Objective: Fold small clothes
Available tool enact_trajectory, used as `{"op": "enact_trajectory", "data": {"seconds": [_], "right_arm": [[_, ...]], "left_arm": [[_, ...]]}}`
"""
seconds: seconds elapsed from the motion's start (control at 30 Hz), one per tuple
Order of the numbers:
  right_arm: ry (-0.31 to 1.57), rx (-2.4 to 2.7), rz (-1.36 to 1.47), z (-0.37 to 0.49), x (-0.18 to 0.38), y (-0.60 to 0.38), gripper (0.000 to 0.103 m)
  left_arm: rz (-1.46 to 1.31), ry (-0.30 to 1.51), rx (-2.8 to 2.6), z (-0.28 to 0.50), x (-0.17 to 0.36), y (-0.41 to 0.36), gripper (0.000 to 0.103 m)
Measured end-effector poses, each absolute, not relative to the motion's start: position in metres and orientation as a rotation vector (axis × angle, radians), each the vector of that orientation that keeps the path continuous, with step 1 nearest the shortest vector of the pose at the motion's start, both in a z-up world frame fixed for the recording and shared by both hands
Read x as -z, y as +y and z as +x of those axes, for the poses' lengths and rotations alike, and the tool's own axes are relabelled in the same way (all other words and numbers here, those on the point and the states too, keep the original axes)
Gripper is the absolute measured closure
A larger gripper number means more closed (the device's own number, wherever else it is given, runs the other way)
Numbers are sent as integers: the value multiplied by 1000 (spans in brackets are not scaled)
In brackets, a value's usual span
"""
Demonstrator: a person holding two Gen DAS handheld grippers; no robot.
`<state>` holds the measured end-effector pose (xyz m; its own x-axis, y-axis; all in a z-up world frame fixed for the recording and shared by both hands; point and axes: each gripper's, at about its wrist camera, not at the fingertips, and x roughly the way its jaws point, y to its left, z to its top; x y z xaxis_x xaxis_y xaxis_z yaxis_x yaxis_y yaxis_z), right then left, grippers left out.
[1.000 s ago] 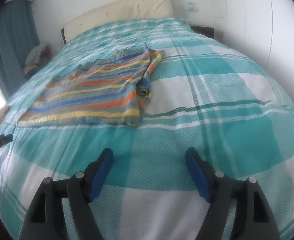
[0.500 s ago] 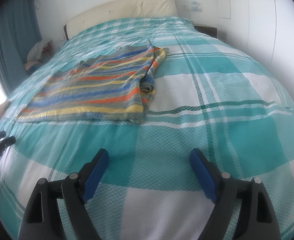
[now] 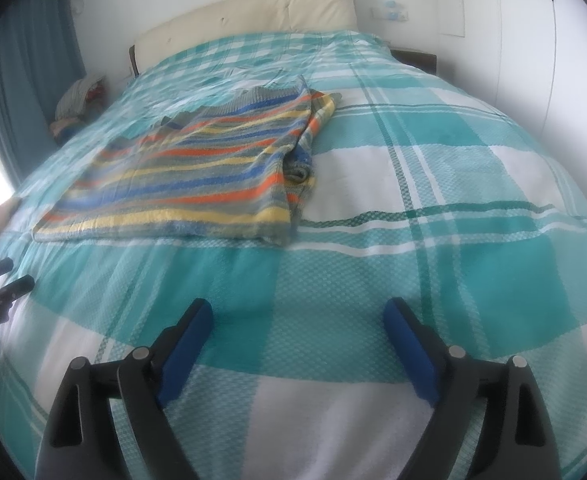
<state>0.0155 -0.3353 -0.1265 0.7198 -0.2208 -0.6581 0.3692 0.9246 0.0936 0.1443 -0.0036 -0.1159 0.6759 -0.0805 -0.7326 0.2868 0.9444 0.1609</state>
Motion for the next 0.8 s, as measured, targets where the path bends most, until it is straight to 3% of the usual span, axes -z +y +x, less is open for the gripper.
{"op": "enact_trajectory", "data": {"seconds": [0.3, 0.53, 0.67, 0.7, 0.73, 0.77, 0.8], "right_arm": [[662, 310, 317, 8, 117, -344, 16], [527, 325, 532, -22, 89, -387, 16], [548, 249, 636, -11, 75, -426, 16], [556, 231, 650, -6, 72, -435, 16], [571, 208, 656, 2, 68, -444, 16], [590, 184, 657, 12, 65, -452, 16], [618, 155, 662, 25, 64, -461, 16]], "left_arm": [[313, 784, 409, 136, 88, -61, 9], [478, 778, 698, 146, 94, -192, 9], [588, 751, 734, 151, 111, -263, 11], [599, 736, 734, 152, 114, -274, 23], [598, 733, 748, 153, 116, -281, 46], [588, 735, 753, 154, 116, -285, 57], [581, 727, 727, 154, 116, -284, 83]]}}
